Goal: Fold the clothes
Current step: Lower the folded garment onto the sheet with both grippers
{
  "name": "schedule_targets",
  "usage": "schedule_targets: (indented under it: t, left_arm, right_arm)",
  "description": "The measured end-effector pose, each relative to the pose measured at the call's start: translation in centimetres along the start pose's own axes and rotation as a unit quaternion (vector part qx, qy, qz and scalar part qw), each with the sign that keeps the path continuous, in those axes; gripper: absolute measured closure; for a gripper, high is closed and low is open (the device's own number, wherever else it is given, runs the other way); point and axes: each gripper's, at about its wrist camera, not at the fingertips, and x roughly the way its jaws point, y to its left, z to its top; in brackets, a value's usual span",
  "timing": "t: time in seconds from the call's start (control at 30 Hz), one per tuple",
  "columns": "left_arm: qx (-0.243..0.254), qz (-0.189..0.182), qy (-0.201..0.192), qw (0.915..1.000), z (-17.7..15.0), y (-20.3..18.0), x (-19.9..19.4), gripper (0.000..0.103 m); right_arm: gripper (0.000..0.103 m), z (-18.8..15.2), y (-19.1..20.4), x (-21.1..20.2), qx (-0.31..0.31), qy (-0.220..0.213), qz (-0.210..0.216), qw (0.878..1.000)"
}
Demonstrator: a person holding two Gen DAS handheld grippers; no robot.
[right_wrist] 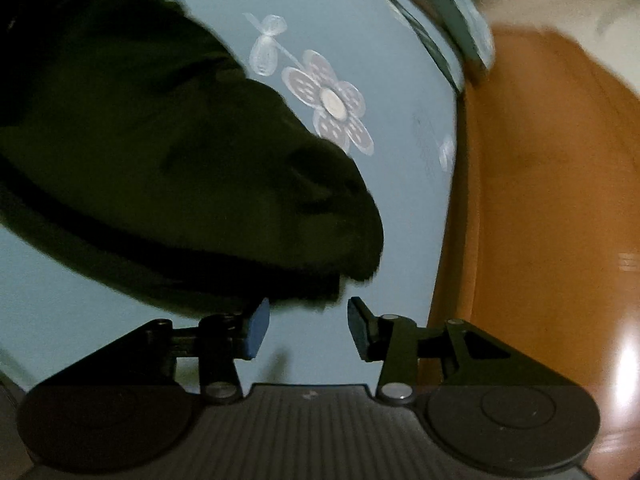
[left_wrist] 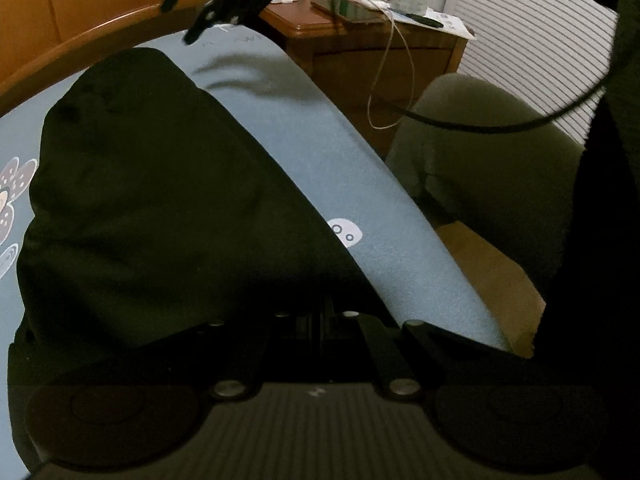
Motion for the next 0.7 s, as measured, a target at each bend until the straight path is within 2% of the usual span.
schedule_targets:
  t: [0.07, 0.1, 0.17, 0.23, 0.33, 0.4, 0.43, 0.5, 0.57, 0.63, 0.67, 0.7]
  left_arm:
    - [0.001, 0.002, -0.006, 1.0, -0.2, -0.2, -0.2, 0.102]
    - [0.0, 0.003, -0.008, 1.0, -0.3, -0.3, -0.4, 0.102]
    - [-0.003, 0.005, -0.01, 0.9999, -0.2, -0.5, -0.6, 0.102]
    - [-0.004, 0.007, -0.011, 0.9999, -0.2, -0.6, -0.6, 0.102]
    - [-0.016, 0.008, -0.014, 0.9998, -0.1, -0.6, -0.6, 0.102]
    - [-0.024, 0.009, -0.017, 0.9995, -0.2, -0.6, -0.6, 0.102]
    - [-0.028, 0.009, -0.018, 0.9994, -0.3, -0.5, -0.7, 0.102]
    - [-0.036, 0.009, -0.021, 0.9991, -0.4, -0.5, -0.8, 0.102]
    - [-0.042, 0.008, -0.022, 0.9988, -0.5, -0.3, -0.8, 0.102]
    - [-0.044, 0.008, -0.022, 0.9988, -0.4, -0.3, -0.9, 0.102]
    - [-0.043, 0.006, -0.021, 0.9988, -0.2, -0.3, -0.9, 0.102]
    - [-0.039, 0.004, -0.023, 0.999, 0.0, -0.3, -1.1, 0.102]
  right_arm:
    - [0.055, -0.6, -1.1, -0.6, 0.087, 0.01, 0.021, 0.996]
    - [0.055, -1.0, -1.8, -0.8, 0.136, 0.008, 0.034, 0.99]
    - [0.055, -1.9, -3.2, -1.2, 0.244, -0.004, 0.069, 0.967]
    - [0.055, -3.1, -4.4, -1.2, 0.354, -0.028, 0.105, 0.929]
    - [0.053, -4.7, -5.0, 0.3, 0.474, -0.065, 0.158, 0.864]
    - [0.039, -5.7, -5.2, 1.5, 0.544, -0.087, 0.191, 0.812]
    - [0.037, -6.2, -5.0, 2.2, 0.573, -0.094, 0.204, 0.788]
    - [0.037, -6.9, -4.3, 4.3, 0.618, -0.099, 0.224, 0.747]
    - [0.038, -7.4, -3.4, 6.0, 0.65, -0.107, 0.237, 0.714]
    - [0.055, -7.7, -2.5, 7.4, 0.67, -0.118, 0.242, 0.692]
    - [0.086, -7.6, -2.2, 8.0, 0.673, -0.123, 0.242, 0.688]
    - [0.098, -7.6, -1.9, 8.2, 0.674, -0.121, 0.236, 0.689]
